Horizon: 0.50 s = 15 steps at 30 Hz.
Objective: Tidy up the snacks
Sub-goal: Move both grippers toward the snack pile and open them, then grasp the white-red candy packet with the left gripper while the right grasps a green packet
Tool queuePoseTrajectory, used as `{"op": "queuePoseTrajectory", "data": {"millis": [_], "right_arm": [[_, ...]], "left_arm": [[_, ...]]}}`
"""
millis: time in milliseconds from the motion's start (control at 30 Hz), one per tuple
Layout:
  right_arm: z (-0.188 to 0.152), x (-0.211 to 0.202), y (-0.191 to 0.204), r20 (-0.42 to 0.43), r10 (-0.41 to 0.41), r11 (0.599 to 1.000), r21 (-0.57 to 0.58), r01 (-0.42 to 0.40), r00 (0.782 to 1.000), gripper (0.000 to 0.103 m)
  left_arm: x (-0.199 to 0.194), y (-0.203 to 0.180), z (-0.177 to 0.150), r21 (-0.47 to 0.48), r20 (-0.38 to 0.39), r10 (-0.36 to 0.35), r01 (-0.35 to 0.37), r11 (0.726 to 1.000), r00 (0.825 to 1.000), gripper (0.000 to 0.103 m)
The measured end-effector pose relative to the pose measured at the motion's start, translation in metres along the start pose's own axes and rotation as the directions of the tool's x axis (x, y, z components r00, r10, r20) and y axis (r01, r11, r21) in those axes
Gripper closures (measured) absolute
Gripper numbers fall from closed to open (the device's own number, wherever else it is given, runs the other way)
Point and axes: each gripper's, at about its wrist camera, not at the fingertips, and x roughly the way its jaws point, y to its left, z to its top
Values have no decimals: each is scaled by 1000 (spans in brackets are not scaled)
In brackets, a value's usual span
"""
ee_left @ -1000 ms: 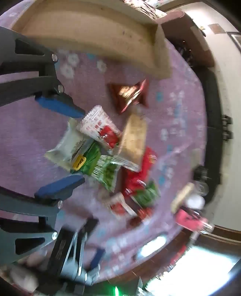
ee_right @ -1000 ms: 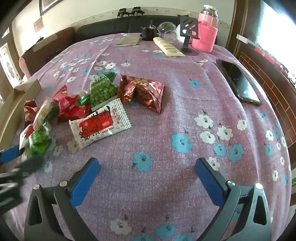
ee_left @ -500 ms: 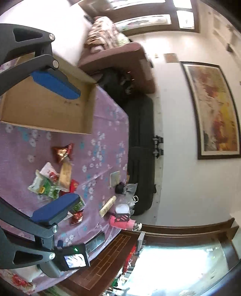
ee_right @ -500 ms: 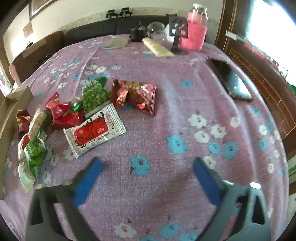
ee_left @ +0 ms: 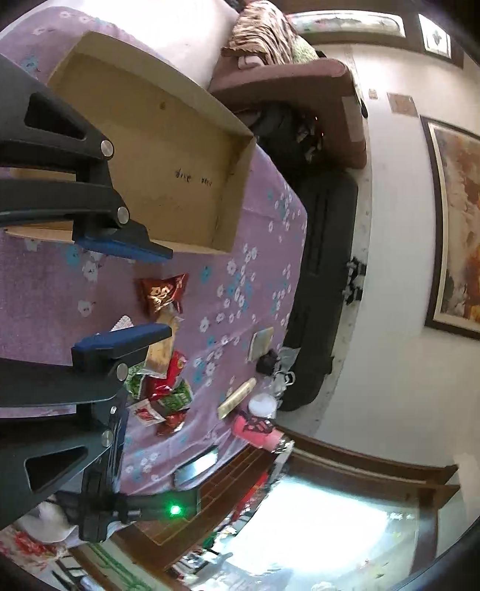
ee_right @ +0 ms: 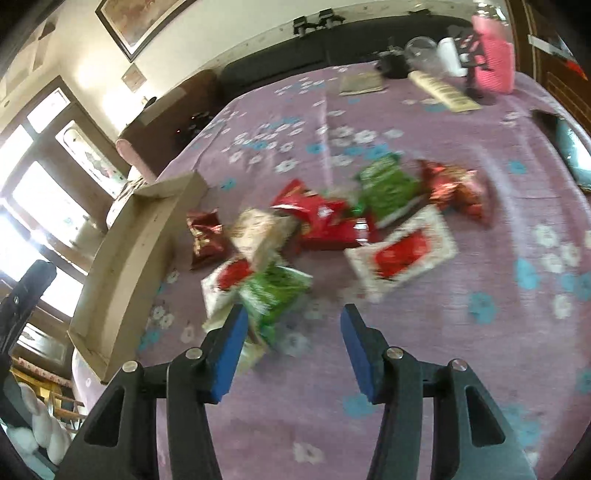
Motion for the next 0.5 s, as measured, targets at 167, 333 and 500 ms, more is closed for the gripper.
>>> {"op": "queuePoseTrajectory", "data": {"millis": [167, 333, 500], "right_arm": [[2, 21, 12, -17, 0, 1000, -5, 0, 1000, 51], [-3, 28, 17, -40, 4, 1000, -11, -4, 999, 90], [-6, 14, 0, -22, 8, 1000, 11, -7, 1000, 92]], "left_arm": [[22, -6, -2, 29, -53, -6, 8, 1000, 999, 57], [45, -18, -7, 81, -117, -18, 28, 996, 993, 57], [72, -33, -11, 139, -193, -23, 51, 989, 981, 57]]}}
